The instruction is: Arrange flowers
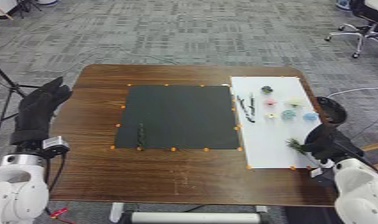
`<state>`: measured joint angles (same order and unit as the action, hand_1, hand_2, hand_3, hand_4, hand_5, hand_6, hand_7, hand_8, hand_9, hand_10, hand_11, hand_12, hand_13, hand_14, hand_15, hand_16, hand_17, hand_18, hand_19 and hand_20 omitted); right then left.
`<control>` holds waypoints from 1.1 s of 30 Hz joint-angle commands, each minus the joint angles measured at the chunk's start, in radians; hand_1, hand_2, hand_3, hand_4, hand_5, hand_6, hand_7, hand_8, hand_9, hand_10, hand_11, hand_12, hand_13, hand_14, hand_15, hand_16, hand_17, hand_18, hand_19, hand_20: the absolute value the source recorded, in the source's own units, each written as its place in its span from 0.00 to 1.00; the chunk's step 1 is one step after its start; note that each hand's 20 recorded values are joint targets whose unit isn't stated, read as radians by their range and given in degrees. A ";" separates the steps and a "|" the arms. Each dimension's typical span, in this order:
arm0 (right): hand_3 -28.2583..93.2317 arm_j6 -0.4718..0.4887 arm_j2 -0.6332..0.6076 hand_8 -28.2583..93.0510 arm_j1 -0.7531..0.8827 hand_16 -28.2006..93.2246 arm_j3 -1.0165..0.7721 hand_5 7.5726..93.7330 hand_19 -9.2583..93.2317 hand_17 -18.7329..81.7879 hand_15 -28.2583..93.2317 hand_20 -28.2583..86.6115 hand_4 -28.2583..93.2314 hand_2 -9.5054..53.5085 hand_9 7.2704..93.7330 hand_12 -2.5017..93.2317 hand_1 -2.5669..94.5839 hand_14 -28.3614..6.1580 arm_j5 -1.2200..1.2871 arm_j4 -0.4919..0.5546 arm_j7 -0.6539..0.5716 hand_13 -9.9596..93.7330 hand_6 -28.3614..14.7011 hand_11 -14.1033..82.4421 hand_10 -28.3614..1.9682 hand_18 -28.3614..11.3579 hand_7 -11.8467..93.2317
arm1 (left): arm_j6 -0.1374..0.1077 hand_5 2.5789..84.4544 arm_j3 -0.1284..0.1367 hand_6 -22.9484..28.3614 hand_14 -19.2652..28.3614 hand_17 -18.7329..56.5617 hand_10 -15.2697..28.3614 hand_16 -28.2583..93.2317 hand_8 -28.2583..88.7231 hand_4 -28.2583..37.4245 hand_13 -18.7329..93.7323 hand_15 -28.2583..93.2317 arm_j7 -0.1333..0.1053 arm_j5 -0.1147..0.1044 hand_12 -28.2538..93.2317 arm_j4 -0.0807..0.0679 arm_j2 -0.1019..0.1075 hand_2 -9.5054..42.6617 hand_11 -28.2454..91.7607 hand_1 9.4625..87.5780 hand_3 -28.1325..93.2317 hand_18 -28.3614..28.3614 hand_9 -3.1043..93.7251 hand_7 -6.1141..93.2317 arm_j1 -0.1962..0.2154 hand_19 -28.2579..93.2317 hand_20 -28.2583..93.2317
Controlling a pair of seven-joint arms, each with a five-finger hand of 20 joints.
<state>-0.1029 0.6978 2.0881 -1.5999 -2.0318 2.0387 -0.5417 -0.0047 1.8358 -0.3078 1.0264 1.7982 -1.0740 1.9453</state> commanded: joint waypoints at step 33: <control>0.65 -0.002 -0.055 0.42 0.074 0.49 0.013 0.76 0.99 0.80 0.65 0.61 0.13 0.00 0.93 0.43 0.66 0.79 -0.195 0.022 0.042 1.00 0.63 0.42 0.62 0.40 0.32 | 0.039 0.47 0.023 0.48 0.74 0.28 0.64 0.25 0.18 0.01 0.49 0.35 0.012 0.005 0.33 0.017 0.011 0.10 0.37 0.17 0.84 0.71 0.47 0.16 0.000 0.28 0.36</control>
<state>-0.0312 0.6599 2.1824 -1.6205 -2.2293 2.0701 -0.4943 0.0199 1.8468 -0.3050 1.0281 1.8013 -1.0619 1.9358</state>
